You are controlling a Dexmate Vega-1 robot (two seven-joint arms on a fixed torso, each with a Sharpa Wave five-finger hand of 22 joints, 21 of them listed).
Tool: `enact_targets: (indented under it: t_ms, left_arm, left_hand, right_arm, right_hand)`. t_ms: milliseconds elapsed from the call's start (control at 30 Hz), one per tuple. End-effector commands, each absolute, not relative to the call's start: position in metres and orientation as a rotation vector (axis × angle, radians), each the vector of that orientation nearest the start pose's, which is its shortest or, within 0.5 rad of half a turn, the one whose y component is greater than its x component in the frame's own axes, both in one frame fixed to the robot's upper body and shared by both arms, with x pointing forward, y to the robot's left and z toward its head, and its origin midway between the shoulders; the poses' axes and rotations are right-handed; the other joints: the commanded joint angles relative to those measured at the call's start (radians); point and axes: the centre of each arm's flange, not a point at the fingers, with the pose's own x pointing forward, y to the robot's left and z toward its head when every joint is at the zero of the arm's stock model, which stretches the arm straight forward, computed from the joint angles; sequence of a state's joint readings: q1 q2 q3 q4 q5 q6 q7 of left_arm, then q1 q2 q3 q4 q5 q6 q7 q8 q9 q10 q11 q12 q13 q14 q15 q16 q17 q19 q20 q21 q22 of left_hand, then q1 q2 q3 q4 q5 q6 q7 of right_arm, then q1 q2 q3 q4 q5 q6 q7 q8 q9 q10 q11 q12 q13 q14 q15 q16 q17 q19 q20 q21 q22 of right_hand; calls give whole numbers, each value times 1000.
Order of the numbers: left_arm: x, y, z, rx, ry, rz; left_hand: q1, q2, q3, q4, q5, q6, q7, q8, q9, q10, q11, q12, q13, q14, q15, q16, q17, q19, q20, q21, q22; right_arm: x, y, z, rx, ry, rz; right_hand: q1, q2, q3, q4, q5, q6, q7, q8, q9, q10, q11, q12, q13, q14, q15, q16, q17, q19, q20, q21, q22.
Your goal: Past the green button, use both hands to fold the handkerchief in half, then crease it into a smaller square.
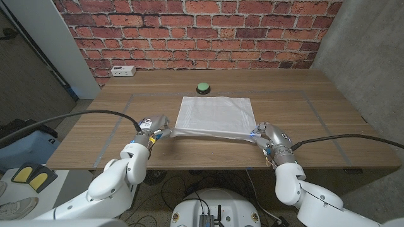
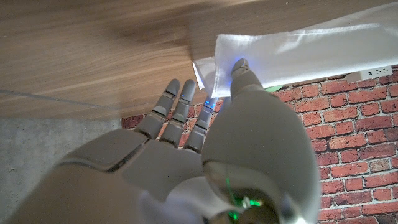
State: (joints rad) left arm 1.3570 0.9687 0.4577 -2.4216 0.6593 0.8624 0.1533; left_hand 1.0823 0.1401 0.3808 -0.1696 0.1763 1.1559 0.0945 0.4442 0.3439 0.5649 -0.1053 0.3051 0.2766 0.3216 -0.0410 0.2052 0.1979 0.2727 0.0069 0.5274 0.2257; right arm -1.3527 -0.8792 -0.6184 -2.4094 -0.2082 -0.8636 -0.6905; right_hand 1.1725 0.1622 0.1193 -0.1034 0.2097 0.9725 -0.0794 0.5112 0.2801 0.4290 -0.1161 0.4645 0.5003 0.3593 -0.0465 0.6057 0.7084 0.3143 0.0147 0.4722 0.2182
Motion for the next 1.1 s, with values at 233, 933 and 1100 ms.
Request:
enact_targets:
  t_ms: [233, 933, 1100]
  left_arm:
    - [430, 242, -62, 1268, -569, 274]
    - [442, 240, -56, 1362, -505, 216]
    - [449, 236, -58, 1428, -449, 181]
  left_hand:
    - [14, -35, 32, -4, 16, 18, 7, 34, 36, -107, 31, -60, -12, -58, -46, -21, 1, -26, -2, 14, -3]
    - [-175, -136, -51, 61, 11, -117, -17, -66, -23, -175, 36, -93, -44, -122, -3, -16, -2, -88, 41, 9, -16]
    - [-254, -194, -112, 73, 40, -228, -61, -159, -74, -252, 50, -105, -53, -189, 33, -23, -5, -121, 58, -3, -21]
  right_arm:
    - [416, -203, -120, -962, -456, -338]
    - [424, -199, -96, -987, -493, -332]
    - [428, -198, -94, -989, -492, -325]
  right_hand:
    - [-3, -12, 30, -12, -10, 47, 20, -25, -41, -80, 3, -74, -40, -64, -73, -96, -74, -14, 18, 7, -10]
    - [-9, -20, 48, -23, -11, 57, 20, -36, -62, -106, 8, -119, -77, -119, -52, -167, -126, -41, 26, 2, -18]
    - [-11, -19, 51, -23, -11, 56, 19, -38, -64, -104, 8, -122, -81, -116, -51, -171, -132, -42, 25, 2, -19]
